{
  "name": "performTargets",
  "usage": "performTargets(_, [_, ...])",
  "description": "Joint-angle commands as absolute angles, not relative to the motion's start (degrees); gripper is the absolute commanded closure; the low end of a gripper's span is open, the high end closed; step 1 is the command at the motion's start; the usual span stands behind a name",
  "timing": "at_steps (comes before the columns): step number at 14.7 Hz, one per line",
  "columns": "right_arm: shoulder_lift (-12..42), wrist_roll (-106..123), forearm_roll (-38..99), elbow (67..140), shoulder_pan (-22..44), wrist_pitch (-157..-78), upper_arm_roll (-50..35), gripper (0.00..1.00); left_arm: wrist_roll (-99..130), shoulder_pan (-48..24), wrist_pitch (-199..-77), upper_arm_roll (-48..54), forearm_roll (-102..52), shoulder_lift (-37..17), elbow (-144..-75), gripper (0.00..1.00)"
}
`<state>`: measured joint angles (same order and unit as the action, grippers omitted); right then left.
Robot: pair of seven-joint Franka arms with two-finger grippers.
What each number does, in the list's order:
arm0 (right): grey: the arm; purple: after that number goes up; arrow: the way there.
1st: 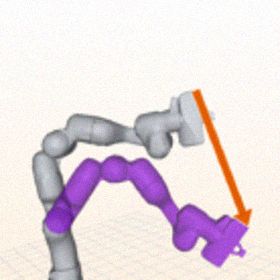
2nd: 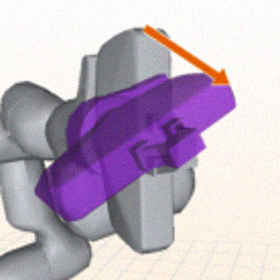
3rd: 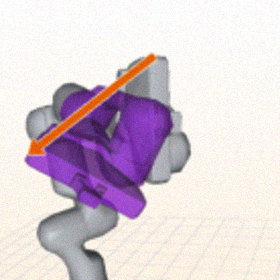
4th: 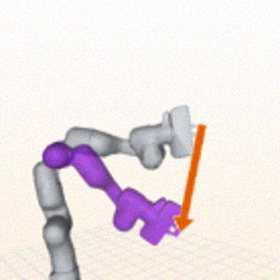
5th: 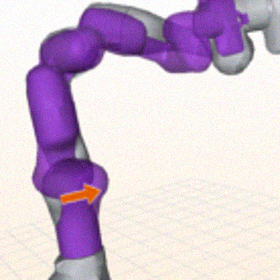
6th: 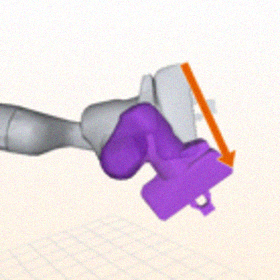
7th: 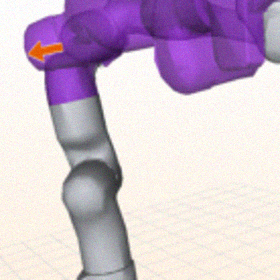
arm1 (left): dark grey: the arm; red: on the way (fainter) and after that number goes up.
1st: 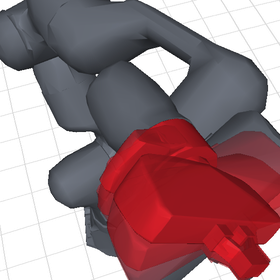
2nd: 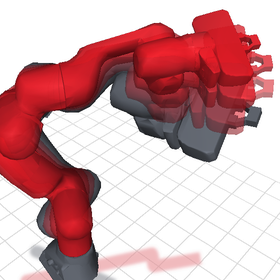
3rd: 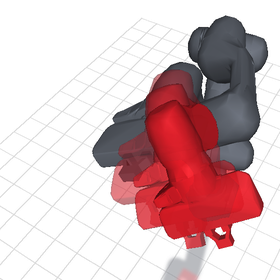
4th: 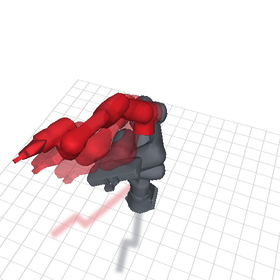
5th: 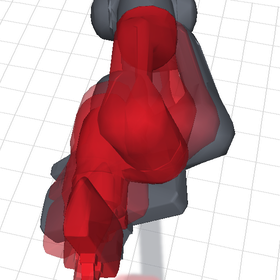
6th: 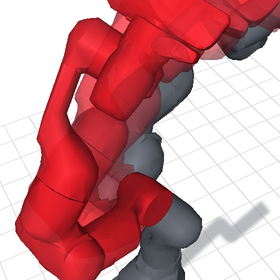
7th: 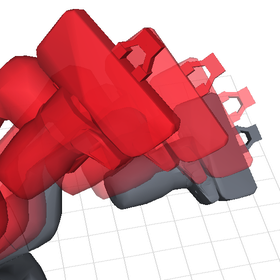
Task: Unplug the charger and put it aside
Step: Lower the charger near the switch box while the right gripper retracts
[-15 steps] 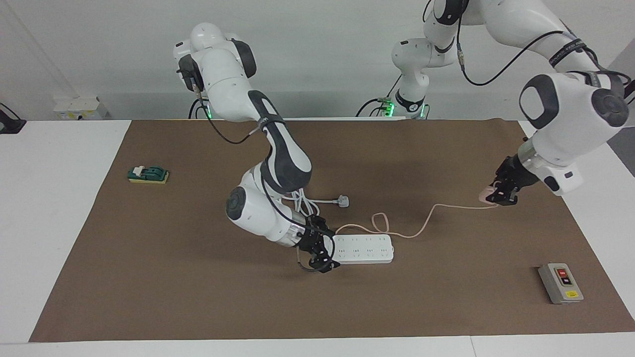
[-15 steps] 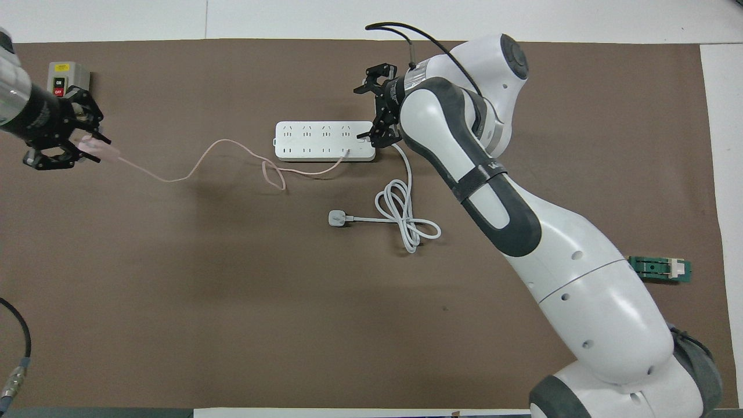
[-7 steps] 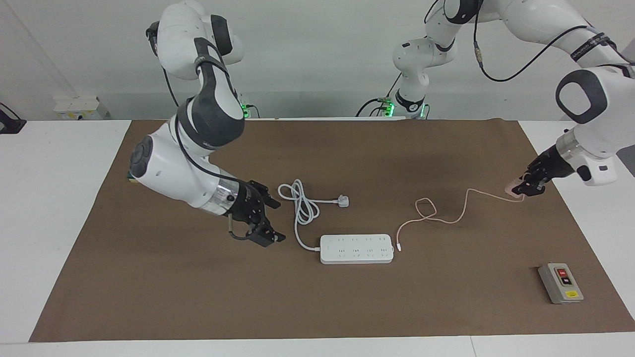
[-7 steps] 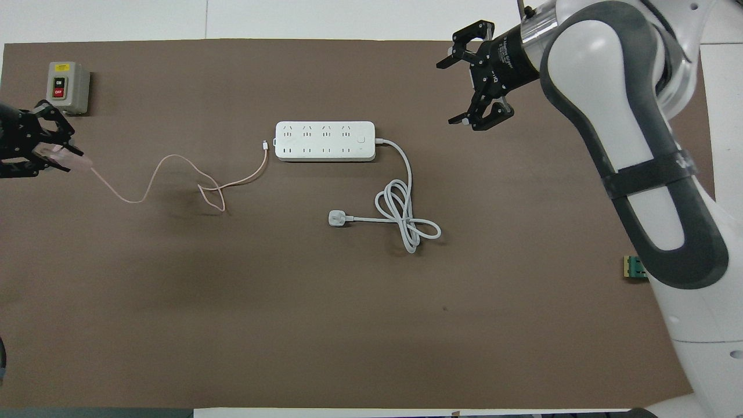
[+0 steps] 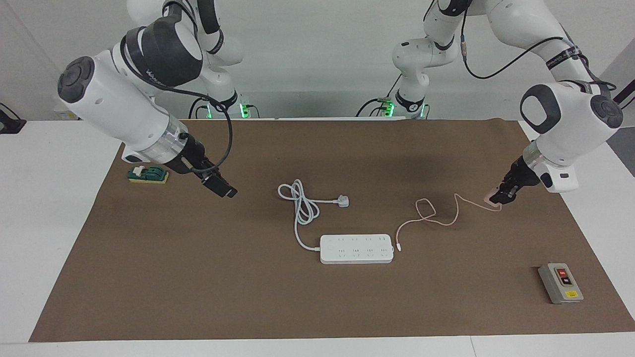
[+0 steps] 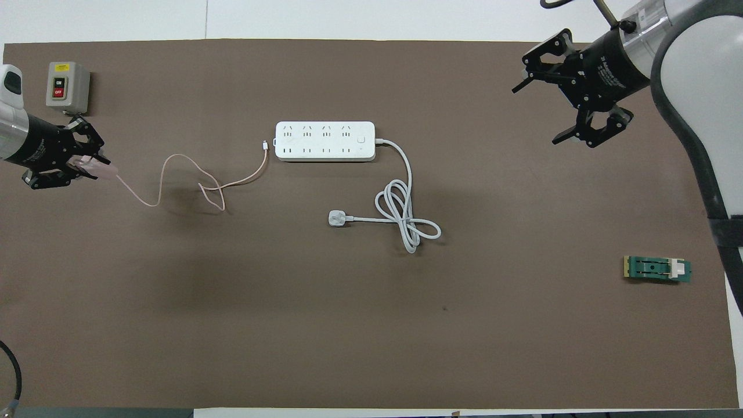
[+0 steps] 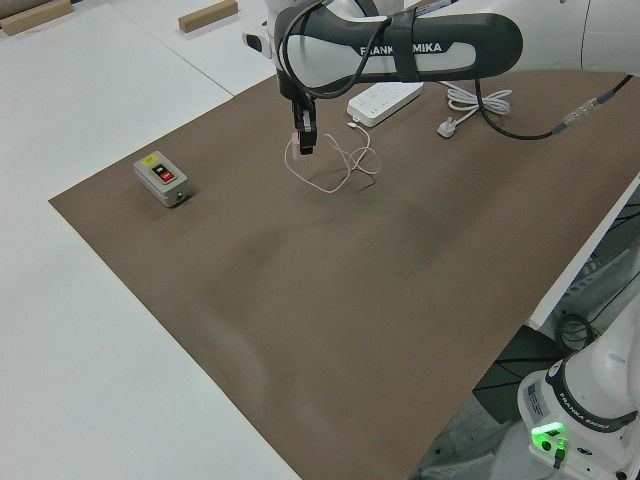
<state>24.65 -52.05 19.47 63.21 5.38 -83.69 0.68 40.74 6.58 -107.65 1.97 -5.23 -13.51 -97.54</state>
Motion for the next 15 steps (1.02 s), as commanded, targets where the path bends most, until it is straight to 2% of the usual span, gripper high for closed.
performTargets(1, [21.4,-39.1,13.0,65.9,5.4,-82.0,0.3,0.00,40.2,7.2,-109.6,2.0,-4.8,-10.9,-100.5,1.00])
performTargets(2, [20.7,-33.6,10.5,65.9,5.4,-81.3,0.3,0.00,40.2,6.9,-109.6,2.0,-4.8,-11.0,-100.5,0.86])
performTargets(3, [20.0,-28.1,8.0,66.1,5.1,-81.2,0.3,0.00,40.2,6.9,-109.6,2.0,-4.8,-11.0,-100.5,0.65])
performTargets(4, [19.3,-22.6,5.6,66.4,4.8,-81.1,0.3,0.00,40.2,6.9,-109.6,2.0,-4.9,-11.0,-100.5,0.15])
performTargets(5, [18.5,-17.1,3.6,67.0,4.7,-81.1,0.3,0.00,40.2,7.1,-109.3,1.9,-4.8,-11.0,-100.1,0.00])
performTargets(9, [13.6,-0.4,-1.0,71.7,1.8,-81.6,0.3,0.00,40.2,6.7,-107.7,1.9,-4.8,-11.4,-97.9,0.00])
performTargets(15, [0.2,2.7,-1.5,88.9,-1.4,-83.1,0.1,0.00,30.8,4.9,-99.1,2.5,-1.1,-10.9,-91.9,0.00])
